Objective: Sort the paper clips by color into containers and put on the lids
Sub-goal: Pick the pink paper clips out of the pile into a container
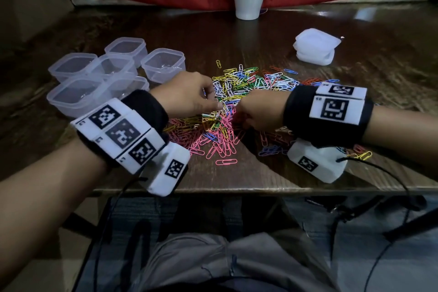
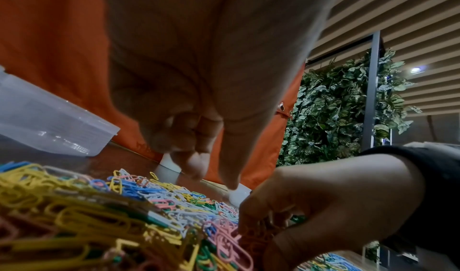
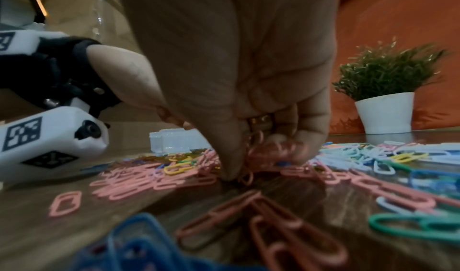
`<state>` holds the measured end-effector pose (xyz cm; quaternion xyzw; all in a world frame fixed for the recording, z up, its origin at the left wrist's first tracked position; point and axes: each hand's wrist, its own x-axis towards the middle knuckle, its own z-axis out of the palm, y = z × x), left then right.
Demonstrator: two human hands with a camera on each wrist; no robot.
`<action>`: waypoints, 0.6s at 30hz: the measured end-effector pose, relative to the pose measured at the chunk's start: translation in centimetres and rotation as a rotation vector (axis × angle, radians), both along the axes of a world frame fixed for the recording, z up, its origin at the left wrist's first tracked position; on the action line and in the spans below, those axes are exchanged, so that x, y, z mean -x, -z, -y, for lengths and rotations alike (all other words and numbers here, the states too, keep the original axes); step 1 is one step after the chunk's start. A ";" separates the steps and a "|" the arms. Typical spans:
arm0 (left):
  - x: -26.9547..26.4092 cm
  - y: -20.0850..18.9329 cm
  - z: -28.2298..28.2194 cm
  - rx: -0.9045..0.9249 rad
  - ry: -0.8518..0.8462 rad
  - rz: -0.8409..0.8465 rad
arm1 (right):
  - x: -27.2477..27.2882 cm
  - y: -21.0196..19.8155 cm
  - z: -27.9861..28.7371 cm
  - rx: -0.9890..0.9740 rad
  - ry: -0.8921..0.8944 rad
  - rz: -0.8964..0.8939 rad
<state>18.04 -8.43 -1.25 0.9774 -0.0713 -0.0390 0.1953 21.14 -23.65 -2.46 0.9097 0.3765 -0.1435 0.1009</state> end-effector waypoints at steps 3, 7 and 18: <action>0.3 0.1 -0.3 0.059 -0.010 0.041 | 0.2 0.4 0.1 0.028 0.004 0.007; 1.4 0.3 -1.7 0.172 -0.049 0.102 | -0.1 0.1 0.7 -0.057 0.070 -0.060; 3.2 1.9 3.8 1.176 -0.425 -0.078 | -0.5 -2.9 1.0 -0.611 0.182 -0.278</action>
